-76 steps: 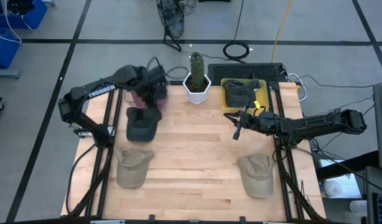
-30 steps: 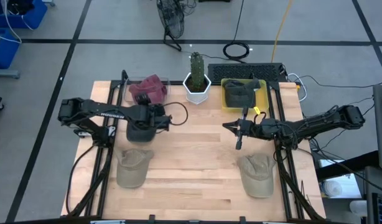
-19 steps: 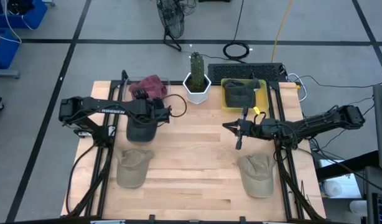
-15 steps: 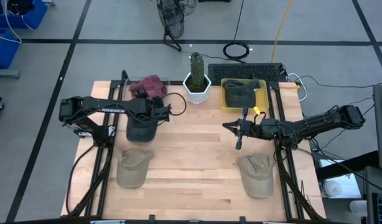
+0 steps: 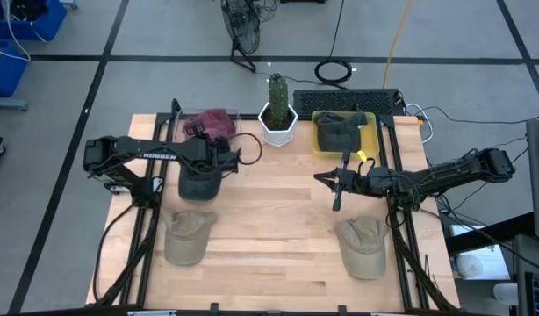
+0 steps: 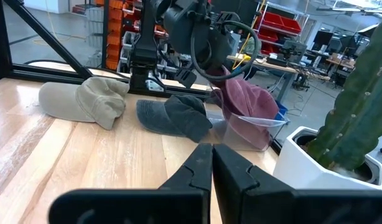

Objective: Pick & Place hat
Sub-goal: Put the red cap into the transparent bin

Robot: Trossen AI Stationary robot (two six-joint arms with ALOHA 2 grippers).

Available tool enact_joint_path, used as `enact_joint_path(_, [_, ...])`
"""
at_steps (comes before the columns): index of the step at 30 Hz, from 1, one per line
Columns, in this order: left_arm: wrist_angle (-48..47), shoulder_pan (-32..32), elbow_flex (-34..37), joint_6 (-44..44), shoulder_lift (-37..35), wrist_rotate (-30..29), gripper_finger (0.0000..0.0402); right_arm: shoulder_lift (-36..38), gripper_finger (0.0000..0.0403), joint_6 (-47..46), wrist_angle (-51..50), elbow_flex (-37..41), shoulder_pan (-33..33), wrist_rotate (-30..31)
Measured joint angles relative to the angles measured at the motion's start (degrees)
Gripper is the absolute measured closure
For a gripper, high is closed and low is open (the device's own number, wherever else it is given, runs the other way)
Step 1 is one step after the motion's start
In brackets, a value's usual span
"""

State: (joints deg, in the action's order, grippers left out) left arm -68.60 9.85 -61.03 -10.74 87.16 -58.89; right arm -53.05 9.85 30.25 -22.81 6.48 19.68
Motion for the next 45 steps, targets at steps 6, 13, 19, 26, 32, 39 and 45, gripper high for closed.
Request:
enact_joint_path(6, [-3.76,-2.63,-1.33,-3.22,-2.77,-0.68,0.0384,0.0,0.0399,0.05,-0.6,0.0,-0.02,0.0])
enact_joint_path(13, [-6.4,-7.86,-4.12,-0.35,-7.64,2.22,0.0391,0.01,0.0399,-0.23,-0.99,0.0,-0.02,0.02])
enact_joint_path(19, [-9.2,-9.6,-4.18,-0.31,-10.48,4.46,0.0388,0.01,0.0399,-0.79,-0.98,0.0,-0.02,0.02])
enact_joint_path(26, [-7.62,-5.15,-4.19,4.75,-10.7,5.62,0.0383,0.0,0.0399,-0.77,-0.91,0.0,-0.02,0.02])
enact_joint_path(32, [1.71,2.08,-2.47,15.79,-10.7,9.5,0.0392,0.0,0.0399,-0.25,-0.82,0.0,-0.02,0.02])
enact_joint_path(39, [12.53,9.7,0.29,26.69,-10.67,11.12,0.0374,0.0,0.0399,0.47,-0.75,0.0,-0.02,0.02])
enact_joint_path(45, [22.17,14.32,5.19,33.69,-10.69,15.84,0.0391,0.0,0.0399,0.38,-0.95,0.0,-0.02,0.02])
